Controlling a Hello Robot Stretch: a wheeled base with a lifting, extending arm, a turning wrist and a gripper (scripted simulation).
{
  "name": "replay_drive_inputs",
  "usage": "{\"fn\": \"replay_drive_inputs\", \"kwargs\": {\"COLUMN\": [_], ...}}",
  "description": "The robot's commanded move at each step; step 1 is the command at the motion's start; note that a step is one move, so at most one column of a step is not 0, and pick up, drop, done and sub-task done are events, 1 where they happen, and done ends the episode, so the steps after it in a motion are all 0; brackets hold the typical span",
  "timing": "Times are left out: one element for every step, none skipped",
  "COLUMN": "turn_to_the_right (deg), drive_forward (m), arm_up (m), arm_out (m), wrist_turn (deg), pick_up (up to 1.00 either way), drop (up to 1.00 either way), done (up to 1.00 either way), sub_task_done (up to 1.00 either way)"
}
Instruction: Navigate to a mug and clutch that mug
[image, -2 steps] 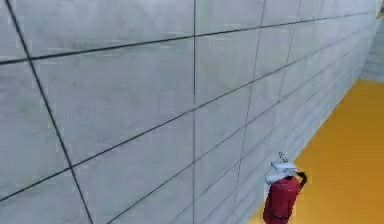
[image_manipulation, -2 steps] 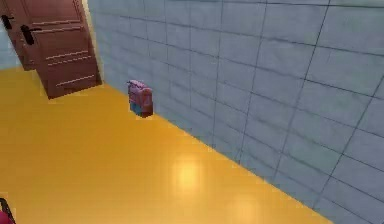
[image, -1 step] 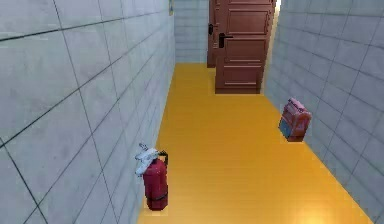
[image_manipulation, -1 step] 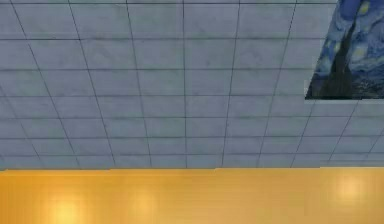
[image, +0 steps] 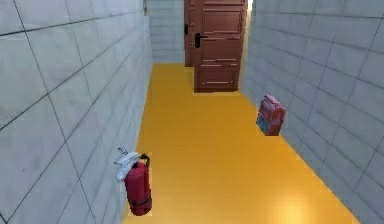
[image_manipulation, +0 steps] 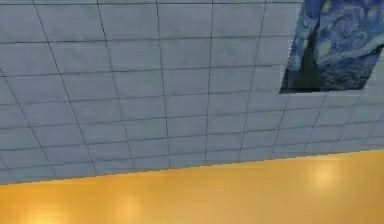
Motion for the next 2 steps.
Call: {"fn": "replay_drive_inputs", "kwargs": {"turn_to_the_right": [0.0, -6.0], "drive_forward": [0.95, 0.00], "arm_up": [0.00, 0.00], "arm_out": [0.00, 0.00], "wrist_turn": [0.0, 0.0], "pick_up": [0.00, 0.00], "drop": [0.00, 0.00], "done": [0.00, 0.00], "sub_task_done": [0.00, 0.00]}}
